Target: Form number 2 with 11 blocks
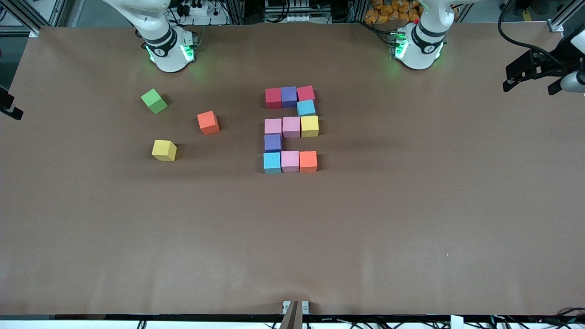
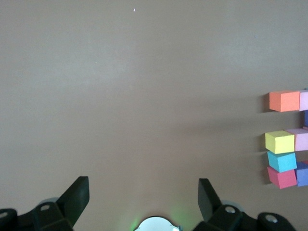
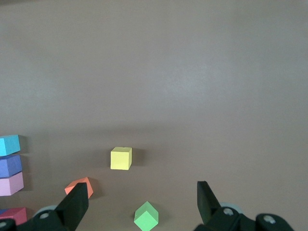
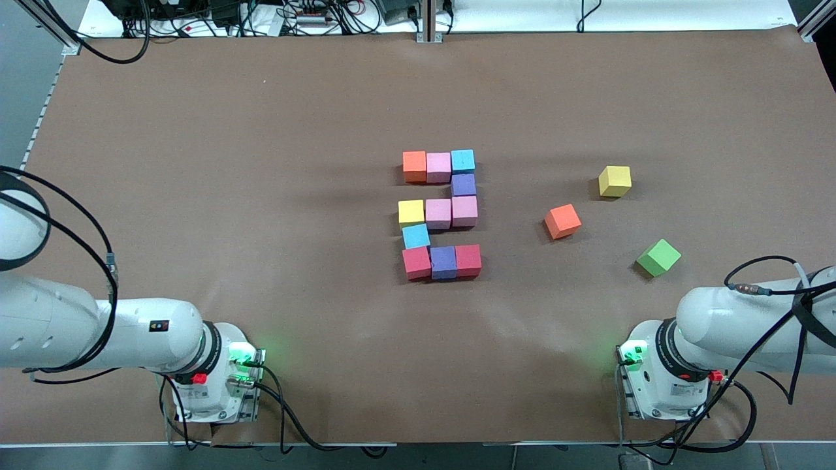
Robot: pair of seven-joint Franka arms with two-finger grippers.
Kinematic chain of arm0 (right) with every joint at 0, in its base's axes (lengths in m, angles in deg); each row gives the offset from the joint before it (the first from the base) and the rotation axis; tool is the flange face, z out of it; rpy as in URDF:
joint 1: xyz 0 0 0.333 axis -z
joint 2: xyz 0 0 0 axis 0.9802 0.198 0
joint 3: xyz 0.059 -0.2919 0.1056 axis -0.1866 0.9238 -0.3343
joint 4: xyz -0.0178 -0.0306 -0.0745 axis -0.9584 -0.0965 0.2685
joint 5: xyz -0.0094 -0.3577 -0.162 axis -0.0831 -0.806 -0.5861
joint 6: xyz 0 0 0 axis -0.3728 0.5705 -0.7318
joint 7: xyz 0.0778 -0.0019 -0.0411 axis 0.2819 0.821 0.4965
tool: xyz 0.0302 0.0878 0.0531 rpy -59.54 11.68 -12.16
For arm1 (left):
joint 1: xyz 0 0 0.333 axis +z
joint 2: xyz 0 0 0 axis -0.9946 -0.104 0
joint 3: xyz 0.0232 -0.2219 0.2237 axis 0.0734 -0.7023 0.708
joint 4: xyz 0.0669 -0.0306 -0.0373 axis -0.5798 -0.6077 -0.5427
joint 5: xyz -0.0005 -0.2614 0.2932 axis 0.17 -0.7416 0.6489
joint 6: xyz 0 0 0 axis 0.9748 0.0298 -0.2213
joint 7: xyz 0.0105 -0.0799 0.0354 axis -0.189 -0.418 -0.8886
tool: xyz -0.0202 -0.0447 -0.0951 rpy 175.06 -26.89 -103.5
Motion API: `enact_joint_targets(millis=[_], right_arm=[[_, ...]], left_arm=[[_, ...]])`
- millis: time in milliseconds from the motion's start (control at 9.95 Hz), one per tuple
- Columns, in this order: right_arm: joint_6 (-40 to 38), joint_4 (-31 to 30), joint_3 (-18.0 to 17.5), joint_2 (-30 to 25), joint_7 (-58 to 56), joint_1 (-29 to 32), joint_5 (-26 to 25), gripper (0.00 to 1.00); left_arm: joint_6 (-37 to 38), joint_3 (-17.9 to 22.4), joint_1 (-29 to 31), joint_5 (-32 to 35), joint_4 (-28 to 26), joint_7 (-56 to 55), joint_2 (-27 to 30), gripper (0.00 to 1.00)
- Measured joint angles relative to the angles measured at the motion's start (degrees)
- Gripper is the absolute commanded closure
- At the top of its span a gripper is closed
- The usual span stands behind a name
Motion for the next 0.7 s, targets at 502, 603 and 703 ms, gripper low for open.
enact_joint_targets(millis=[502,603,703], right_arm=[[0.0,0.0,0.0,0.0,0.0,0.0,0.0,0.0],[0.0,0.0,0.0,0.0,0.0,0.0,0.0,0.0],[0.0,0.0,0.0,0.0,0.0,0.0,0.0,0.0]], left_arm=[[0.0,0.0,-0.7,0.1,0.0,0.2,-0.6,0.0],[0.0,0.0,-0.7,0.1,0.0,0.2,-0.6,0.0],[0.0,0.0,-0.7,0.1,0.0,0.2,-0.6,0.0]])
